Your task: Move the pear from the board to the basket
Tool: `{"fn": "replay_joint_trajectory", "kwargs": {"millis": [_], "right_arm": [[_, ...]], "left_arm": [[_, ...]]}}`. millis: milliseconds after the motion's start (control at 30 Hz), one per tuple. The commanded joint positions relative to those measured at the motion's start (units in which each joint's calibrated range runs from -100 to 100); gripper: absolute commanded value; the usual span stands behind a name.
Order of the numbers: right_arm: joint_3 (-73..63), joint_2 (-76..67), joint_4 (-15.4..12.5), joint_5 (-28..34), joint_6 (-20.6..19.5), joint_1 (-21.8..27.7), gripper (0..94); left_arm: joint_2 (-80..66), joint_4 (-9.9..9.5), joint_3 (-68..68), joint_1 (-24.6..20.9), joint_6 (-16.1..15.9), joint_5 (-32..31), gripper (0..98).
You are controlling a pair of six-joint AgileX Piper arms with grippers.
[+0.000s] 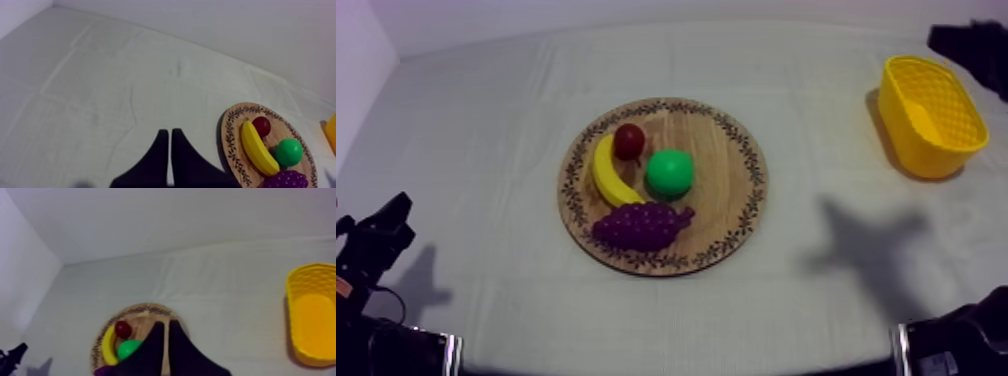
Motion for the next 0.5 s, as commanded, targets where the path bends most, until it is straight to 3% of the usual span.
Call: {"fn": "replay_joint_trajectory", "kwargs": {"millis": [0,467], "right_arm": [[-8.35,12.77,1.71,1.34,-5.71,-3.68,4.6],[-17.71,36.54,3.33,-1.61,-12.14,-9.05,14.6]], "left_arm": [[0.0,-0.02,0.02,0.01,-0.01,0.01,0.1],[0.0,-0.02,0.02,0.01,-0.01,0.01,0.1]]}}
